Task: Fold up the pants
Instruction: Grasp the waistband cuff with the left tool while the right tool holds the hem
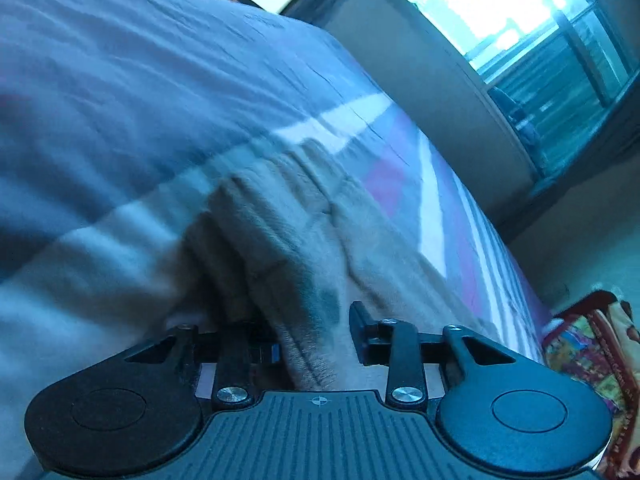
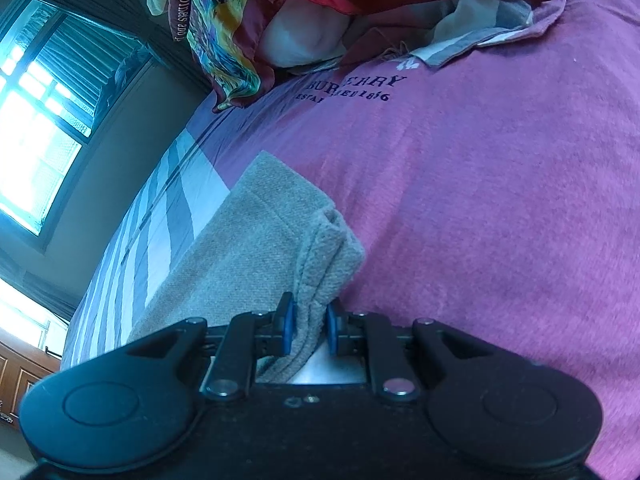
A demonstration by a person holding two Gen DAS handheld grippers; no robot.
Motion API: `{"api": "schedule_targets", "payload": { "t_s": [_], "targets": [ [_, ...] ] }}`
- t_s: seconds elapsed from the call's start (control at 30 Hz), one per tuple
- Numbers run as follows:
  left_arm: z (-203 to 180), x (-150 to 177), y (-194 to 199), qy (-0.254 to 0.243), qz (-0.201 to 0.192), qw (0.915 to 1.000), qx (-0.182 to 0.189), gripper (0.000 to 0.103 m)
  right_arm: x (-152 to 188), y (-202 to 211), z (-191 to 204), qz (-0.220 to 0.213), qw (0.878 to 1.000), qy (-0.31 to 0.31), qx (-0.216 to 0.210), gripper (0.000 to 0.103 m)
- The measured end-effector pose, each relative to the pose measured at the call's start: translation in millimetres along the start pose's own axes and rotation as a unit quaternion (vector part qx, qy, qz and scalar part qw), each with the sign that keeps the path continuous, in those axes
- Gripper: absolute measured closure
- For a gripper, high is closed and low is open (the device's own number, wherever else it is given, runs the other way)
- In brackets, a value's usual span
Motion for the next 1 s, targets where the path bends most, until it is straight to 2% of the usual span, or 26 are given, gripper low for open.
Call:
{"api": "schedule_targets", "payload": {
  "t_s": [0.07, 0.13, 0.2, 0.23, 0.27, 0.3, 0.33, 0.43, 0.5, 0.57, 0.6, 0.7, 0.77, 0.87, 1.0],
  "targets": [
    [-13.1, -11.3, 5.6, 0.003, -0.018, 0.9979, 0.062, 0.092, -0.2, -0.1, -0.4, 0.0, 1.0, 0.0, 0.0, 0.089],
    [-23.9, -20.9, 11.6, 0.005, -0.035, 0.9924, 0.118, 0.092, 0.0, 0.3, 0.0, 0.0, 1.0, 0.001, 0.001, 0.089],
    [-29.8, -23.7, 9.7, -0.008, -0.041, 0.99, 0.135, 0.092, -0.5, 0.1, -0.1, 0.0, 1.0, 0.004, 0.002, 0.089],
    [-27.4, -22.5, 4.9, -0.015, -0.037, 0.9908, 0.13, 0.092, -0.5, -0.1, 0.4, 0.0, 1.0, 0.004, 0.002, 0.089],
    [-21.7, -20.5, -6.5, -0.033, -0.024, 0.9954, 0.087, 0.092, -0.4, 0.0, 0.2, 0.0, 1.0, 0.004, 0.002, 0.089],
    [-12.4, -17.7, -22.4, -0.041, -0.001, 0.999, 0.019, 0.092, -0.1, 0.0, -0.3, -0.001, 1.0, 0.002, 0.002, 0.089],
    [-0.1, -13.5, -35.0, -0.036, 0.023, 0.9989, -0.02, 0.092, 0.3, 0.1, -0.9, -0.003, 1.0, 0.002, 0.001, 0.089],
    [12.2, -7.4, -30.6, -0.003, 0.016, 0.9998, 0.009, 0.092, 2.5, -0.1, -0.1, -0.006, 1.0, 0.002, 0.001, 0.089],
    [11.4, -6.1, -26.8, 0.009, 0.015, 0.9998, 0.013, 0.091, 2.4, 0.0, -0.6, -0.006, 1.0, 0.003, 0.0, 0.089],
    [13.7, -5.8, -15.2, 0.016, 0.007, 0.9997, 0.015, 0.082, 1.9, -0.3, -1.4, -0.005, 1.0, 0.003, -0.002, 0.089],
    [11.4, -4.5, -9.8, 0.015, -0.01, 0.9997, 0.017, 0.076, 1.9, -0.2, -1.7, -0.005, 1.0, 0.002, -0.003, 0.089],
    [13.0, -3.0, 14.5, 0.026, -0.042, 0.9984, 0.028, 0.074, 3.2, 0.2, -2.1, -0.009, 1.0, 0.004, -0.004, 0.089],
    [12.2, -6.6, 17.7, 0.023, -0.053, 0.9981, 0.02, 0.074, 4.5, 0.4, -2.1, -0.012, 1.0, 0.004, -0.004, 0.089],
    [10.5, -10.2, 21.3, 0.032, -0.068, 0.9969, -0.021, 0.074, 6.1, 0.7, -1.0, -0.014, 1.0, 0.005, -0.001, 0.088],
    [14.6, -10.0, 19.0, 0.029, -0.064, 0.9975, -0.011, 0.073, 5.5, 1.0, -0.9, -0.013, 1.0, 0.004, -0.002, 0.088]
  ]
}}
Point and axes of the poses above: each gripper's, at about its wrist camera, not at the fingertips, and y roughly against the way its jaws point, z to its left, x to its underside, the point moved 1 cm from there along -y, roughly the way its jaws point, and after that the axes turned 14 degrees about y, right-handed, at the moved point
